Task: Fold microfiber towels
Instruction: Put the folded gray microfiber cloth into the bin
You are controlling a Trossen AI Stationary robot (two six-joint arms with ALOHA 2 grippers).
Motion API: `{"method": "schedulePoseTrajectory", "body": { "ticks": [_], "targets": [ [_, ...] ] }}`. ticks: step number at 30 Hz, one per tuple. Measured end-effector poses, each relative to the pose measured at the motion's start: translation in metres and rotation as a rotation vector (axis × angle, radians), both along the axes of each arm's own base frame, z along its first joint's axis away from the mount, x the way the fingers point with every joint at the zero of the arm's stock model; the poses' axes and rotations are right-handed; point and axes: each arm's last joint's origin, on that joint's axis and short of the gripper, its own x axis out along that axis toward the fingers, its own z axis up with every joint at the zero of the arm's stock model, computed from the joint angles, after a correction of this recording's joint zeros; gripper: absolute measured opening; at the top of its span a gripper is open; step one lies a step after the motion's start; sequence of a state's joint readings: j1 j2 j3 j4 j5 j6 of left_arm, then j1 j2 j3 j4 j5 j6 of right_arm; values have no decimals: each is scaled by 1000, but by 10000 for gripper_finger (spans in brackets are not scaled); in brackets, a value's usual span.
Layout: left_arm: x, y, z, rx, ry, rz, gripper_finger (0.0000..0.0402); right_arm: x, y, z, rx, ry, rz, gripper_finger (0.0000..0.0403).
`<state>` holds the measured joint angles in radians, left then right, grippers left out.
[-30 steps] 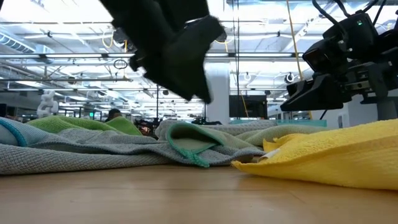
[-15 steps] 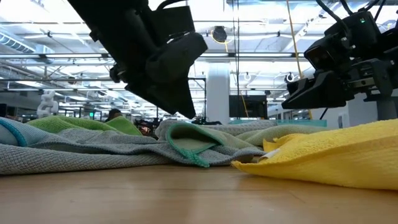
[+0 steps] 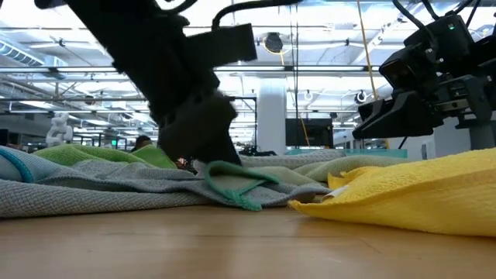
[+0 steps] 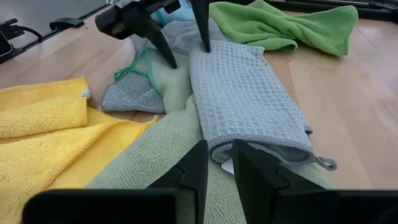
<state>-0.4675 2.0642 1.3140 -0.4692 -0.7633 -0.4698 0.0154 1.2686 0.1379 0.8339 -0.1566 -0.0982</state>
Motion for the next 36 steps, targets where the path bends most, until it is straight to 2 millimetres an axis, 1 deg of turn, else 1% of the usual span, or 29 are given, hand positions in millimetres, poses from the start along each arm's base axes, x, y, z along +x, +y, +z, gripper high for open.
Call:
{"method": "schedulePoseTrajectory", "body": {
  "ticks": [3, 8, 11, 16, 18, 22, 25, 29, 32, 36],
  "targets": [
    [0, 1, 1, 40, -12, 9, 216, 0, 0, 0, 0, 2, 0, 68],
    [1, 4, 11, 78, -34, 7, 212, 0, 0, -1, 0, 7, 1, 68],
    [-1, 7, 8, 70, 8, 5, 212, 0, 0, -1, 0, 8, 1, 68],
    [2, 13, 7, 2, 9, 30, 212, 0, 0, -1, 2, 12, 3, 68],
    [1, 13, 7, 1, 13, 33, 212, -1, 0, -1, 2, 17, 3, 68],
    [-1, 14, -1, 16, 17, 65, 211, -1, 0, -2, 10, 20, 4, 68],
    [0, 17, 1, 20, -19, 100, 211, -1, 0, -2, 13, 20, 11, 68],
    [0, 24, -1, 1, 4, 136, 210, -1, 1, -1, 18, 18, 23, 68],
    [1, 28, -1, 3, 11, 146, 192, -1, 1, -1, 18, 18, 23, 68],
    [3, 33, -1, -2, 31, 142, 131, 0, 1, 0, 37, 4, 14, 68]
  ]
}}
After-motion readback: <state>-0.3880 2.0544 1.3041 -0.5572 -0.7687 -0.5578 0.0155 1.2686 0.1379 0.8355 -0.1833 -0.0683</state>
